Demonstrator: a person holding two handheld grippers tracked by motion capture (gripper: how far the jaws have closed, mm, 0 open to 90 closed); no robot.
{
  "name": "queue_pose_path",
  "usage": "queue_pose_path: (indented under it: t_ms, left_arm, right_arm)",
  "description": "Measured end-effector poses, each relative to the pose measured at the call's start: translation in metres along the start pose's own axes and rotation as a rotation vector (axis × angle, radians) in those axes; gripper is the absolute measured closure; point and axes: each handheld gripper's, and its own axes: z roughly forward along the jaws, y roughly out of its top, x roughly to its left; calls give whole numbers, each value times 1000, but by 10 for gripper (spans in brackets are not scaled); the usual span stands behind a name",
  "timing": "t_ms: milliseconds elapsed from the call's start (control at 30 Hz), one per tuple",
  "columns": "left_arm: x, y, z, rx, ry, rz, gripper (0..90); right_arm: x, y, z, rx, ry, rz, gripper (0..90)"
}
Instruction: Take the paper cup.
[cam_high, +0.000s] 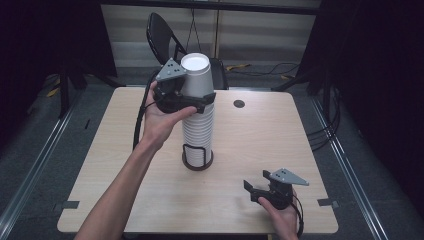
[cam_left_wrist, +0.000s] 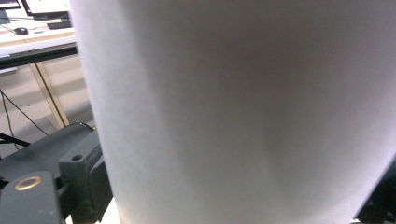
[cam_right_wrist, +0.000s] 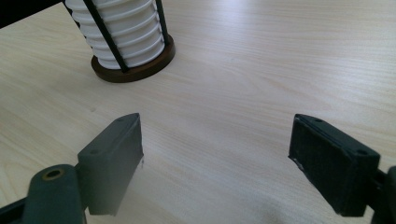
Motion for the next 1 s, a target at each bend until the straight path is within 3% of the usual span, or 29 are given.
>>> queue_pose_path:
  t_ms: [333, 1000]
  left_arm:
    - [-1, 5, 0, -11, 4, 16, 109]
    - [-1, 18, -6, -71, 6, 9, 112]
  right_arm:
    - [0, 0, -1, -7, -4, 3, 176]
    - [1, 0, -1, -8, -17, -1, 184]
